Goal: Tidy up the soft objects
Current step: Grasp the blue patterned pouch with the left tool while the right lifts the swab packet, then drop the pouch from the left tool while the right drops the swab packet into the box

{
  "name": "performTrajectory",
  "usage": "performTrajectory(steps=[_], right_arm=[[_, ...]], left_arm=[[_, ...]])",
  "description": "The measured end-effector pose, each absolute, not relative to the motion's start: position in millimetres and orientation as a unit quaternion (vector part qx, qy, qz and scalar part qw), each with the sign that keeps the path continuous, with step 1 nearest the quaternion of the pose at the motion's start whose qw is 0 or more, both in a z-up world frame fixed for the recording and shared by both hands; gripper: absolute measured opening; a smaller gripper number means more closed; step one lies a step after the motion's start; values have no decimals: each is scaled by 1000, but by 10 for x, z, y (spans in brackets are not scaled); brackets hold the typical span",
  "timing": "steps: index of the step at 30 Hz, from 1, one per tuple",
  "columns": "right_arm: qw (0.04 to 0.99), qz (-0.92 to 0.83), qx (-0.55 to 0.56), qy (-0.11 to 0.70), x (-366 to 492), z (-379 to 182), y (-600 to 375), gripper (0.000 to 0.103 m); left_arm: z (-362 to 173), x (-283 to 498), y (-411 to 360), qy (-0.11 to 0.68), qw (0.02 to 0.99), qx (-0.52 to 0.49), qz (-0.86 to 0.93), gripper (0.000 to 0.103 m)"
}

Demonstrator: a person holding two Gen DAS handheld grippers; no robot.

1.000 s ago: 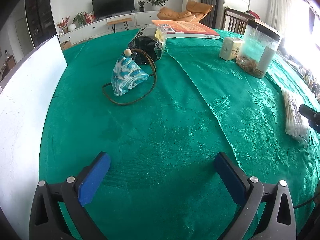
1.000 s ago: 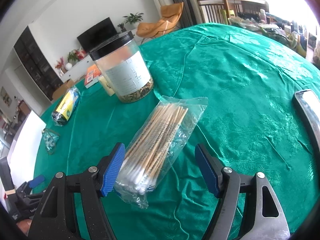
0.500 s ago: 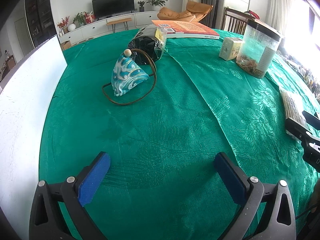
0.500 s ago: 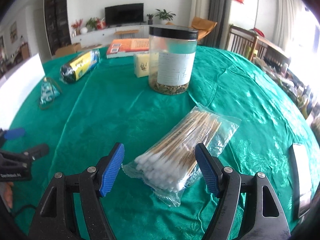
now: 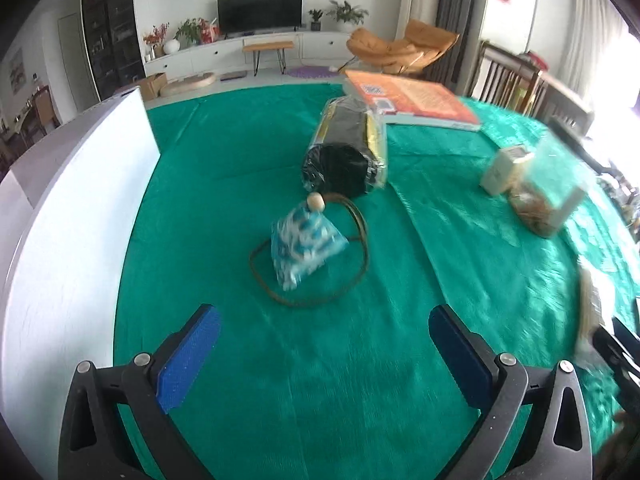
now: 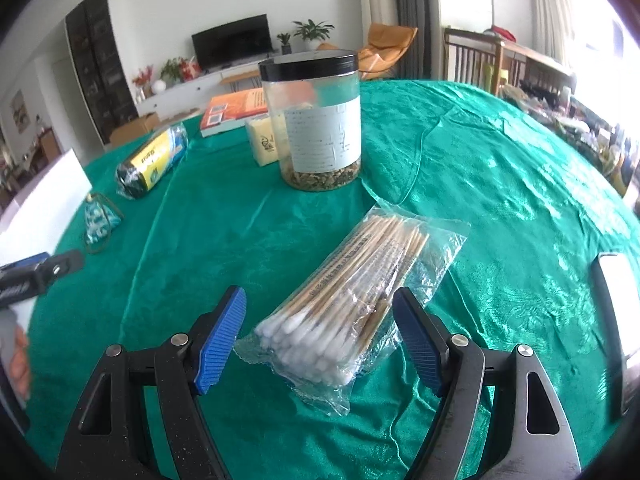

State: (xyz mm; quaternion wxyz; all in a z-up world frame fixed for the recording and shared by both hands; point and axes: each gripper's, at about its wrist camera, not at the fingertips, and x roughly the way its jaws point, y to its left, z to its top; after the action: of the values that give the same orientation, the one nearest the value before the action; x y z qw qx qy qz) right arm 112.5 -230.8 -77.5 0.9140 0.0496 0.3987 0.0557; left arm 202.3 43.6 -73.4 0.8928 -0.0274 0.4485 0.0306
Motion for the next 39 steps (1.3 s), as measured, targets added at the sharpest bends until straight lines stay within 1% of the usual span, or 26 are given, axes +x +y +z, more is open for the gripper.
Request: performTrajectory(steps=[2,6,9,10,12,13,14,15,16,17,18,20,23,26,28,33,37,39], right_arm=[[908,67,92,402,1143,-774,-2422,79],[884,66,178,427,1181,-805,-2684,79],[866,57,213,450,1235,-804,-2755,80],[861,54,211,459,1265,-800,-2722,80],[855,49,169,488,1377,-814,-2555,80],[853,45,135,503,1436,-832,-2454,80],[856,41,95,507,1478,-830,-2349,75],[860,37,77,503,1487,-828,-2310,69],[860,33,79,503,1481,-831,-2315,52],[862,31,87,499,1448,-810,-2347,44],[863,32,96,495,1405,-785,-2381,40],[868,38,118,481,1271,-704,-2468,38],[875,61,143,458,1029,-530,-2528,38],[879,96,156,441,862,-304,-2404,38],[881,129,158,426,754,-93,-2232,38],[875,252,142,389,599,502,-1354,38],[840,375,120,374,456,889,-361,38],[819,425,93,373,337,969,156,38]], left_arm=[[-804,2238,419,462,885,1,57,103],[-930,2531,432,475,877,19,74,103],[-1026,2659,488,483,873,-4,63,103],[-1031,2673,507,482,875,-18,51,99],[-988,2633,524,463,885,-27,40,63],[-953,2604,528,456,889,-29,33,47],[-929,2585,523,456,889,-39,24,47],[-886,2528,538,448,892,-52,14,47],[-813,2432,552,435,898,-60,9,47],[-762,2355,564,428,901,-68,5,47],[-697,2264,584,422,903,-83,-4,47],[-551,2010,621,408,904,-124,-32,47],[-301,1624,650,394,905,-147,-67,47],[-17,1297,823,379,908,-157,-84,47],[233,1045,1075,361,918,-148,-74,47],[579,483,1863,345,932,-116,1,47],[555,73,2638,365,920,-98,102,48],[460,-114,2979,382,905,-96,159,52]])
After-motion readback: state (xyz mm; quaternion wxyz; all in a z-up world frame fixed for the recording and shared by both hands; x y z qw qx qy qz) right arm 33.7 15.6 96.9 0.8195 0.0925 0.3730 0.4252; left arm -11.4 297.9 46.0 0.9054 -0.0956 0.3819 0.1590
